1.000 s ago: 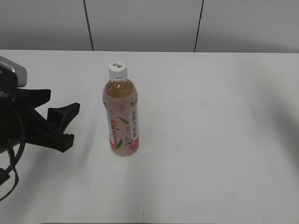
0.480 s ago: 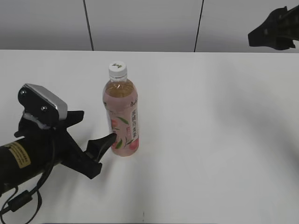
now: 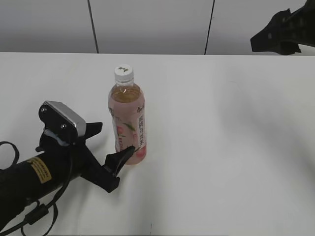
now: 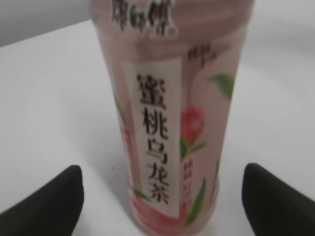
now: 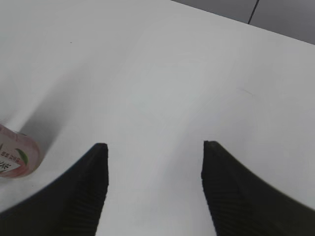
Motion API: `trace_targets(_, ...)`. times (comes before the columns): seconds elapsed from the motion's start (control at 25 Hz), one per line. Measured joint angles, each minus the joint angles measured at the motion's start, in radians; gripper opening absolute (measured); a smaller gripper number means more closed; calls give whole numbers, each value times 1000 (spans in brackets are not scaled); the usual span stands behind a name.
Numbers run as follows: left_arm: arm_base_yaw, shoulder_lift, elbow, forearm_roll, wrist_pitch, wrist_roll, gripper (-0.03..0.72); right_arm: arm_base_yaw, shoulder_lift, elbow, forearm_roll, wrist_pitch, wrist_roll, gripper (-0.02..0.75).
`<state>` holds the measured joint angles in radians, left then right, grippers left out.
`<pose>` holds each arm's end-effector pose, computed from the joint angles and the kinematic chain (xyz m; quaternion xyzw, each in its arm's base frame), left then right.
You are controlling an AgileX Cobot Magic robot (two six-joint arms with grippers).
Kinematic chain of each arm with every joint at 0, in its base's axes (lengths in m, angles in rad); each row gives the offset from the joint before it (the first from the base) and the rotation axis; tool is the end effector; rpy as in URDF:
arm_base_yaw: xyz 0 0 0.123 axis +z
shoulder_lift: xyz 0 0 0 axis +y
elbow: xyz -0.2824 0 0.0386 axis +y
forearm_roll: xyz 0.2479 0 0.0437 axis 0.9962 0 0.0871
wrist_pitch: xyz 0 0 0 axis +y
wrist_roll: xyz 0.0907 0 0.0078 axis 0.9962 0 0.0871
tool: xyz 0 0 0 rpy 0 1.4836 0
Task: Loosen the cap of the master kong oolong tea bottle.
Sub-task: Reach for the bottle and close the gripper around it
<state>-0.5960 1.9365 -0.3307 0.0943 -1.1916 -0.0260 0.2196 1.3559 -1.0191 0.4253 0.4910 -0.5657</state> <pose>0.2089 -0.1513 0.0943 0.2664 0.7680 -0.2023 0.5462 0.2830 0.0814 0.3087 -0.2220 0.8762 0.0958 0.4169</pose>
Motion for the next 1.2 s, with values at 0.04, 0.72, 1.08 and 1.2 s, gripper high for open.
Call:
trace_targets(0.04,0,0,-11,1,-3,-3,589,0,0,-1,3,6,0,460)
trace_targets(0.72,0,35,-162,37,-8,-5,587,94,2,-56,40,68,-1,460)
trace_targets(1.08,-1,35,-185,36,-7,-8,391,207,62,-128,70,157,23,460)
trace_targets(1.2,-1,35,-185,44,-7,-11,393,211,119,-213,111,255,50,460)
